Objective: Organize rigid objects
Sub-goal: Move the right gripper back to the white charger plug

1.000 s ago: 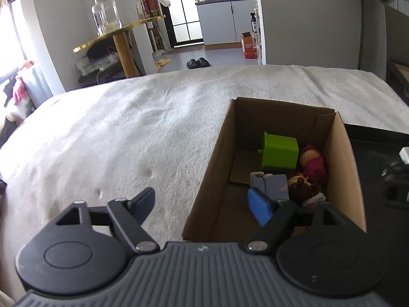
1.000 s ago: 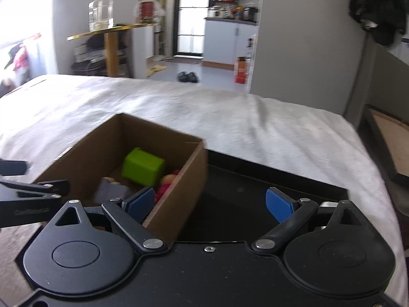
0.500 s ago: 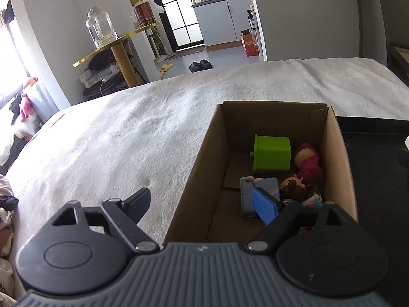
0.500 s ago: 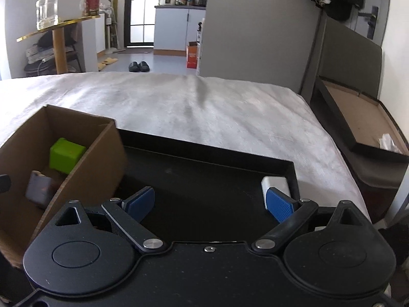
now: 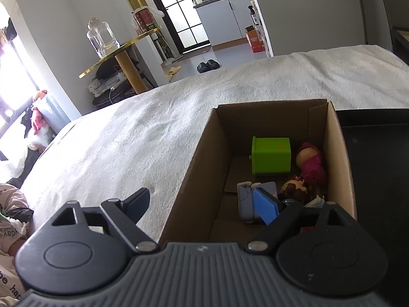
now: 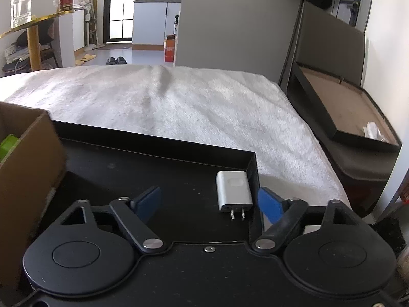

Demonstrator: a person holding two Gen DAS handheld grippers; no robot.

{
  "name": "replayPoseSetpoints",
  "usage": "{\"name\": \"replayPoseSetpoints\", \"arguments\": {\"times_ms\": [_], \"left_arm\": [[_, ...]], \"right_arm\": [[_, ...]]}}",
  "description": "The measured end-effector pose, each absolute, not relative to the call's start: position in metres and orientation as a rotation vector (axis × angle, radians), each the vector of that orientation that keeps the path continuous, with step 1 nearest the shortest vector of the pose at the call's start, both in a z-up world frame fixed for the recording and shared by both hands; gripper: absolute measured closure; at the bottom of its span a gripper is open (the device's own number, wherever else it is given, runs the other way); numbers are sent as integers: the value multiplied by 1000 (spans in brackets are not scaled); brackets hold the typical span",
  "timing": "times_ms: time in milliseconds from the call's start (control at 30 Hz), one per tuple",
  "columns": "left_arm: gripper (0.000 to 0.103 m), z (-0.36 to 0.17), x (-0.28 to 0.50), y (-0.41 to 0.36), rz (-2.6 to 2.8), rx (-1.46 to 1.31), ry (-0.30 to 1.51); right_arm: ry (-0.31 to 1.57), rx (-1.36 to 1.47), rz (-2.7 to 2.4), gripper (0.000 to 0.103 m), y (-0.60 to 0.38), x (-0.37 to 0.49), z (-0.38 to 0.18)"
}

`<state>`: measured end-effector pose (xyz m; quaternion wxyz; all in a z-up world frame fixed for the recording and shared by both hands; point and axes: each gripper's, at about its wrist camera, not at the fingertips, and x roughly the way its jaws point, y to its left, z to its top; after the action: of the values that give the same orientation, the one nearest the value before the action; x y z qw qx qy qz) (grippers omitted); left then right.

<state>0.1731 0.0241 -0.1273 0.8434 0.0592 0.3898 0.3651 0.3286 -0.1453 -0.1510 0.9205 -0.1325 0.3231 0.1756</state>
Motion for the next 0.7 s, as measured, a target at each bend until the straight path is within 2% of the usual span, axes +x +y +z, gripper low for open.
{"name": "replayPoseSetpoints", "arguments": {"times_ms": [67, 400, 467, 500, 700], "left_arm": [[16, -128, 175, 22, 774, 135, 825], [16, -131, 179, 16, 767, 162, 835], [16, -132, 180, 15, 761, 166, 836], [16, -132, 180, 15, 760, 167, 837], [16, -132, 181, 14, 755, 166, 838]], "right_arm": [[672, -280, 360, 29, -148, 335, -155], [691, -331, 391, 32, -146, 358, -175], [714, -318, 421, 44, -144, 363, -176], [729, -306, 431, 45, -144, 365, -177], [731, -364, 385, 44, -144, 373, -182]]}}
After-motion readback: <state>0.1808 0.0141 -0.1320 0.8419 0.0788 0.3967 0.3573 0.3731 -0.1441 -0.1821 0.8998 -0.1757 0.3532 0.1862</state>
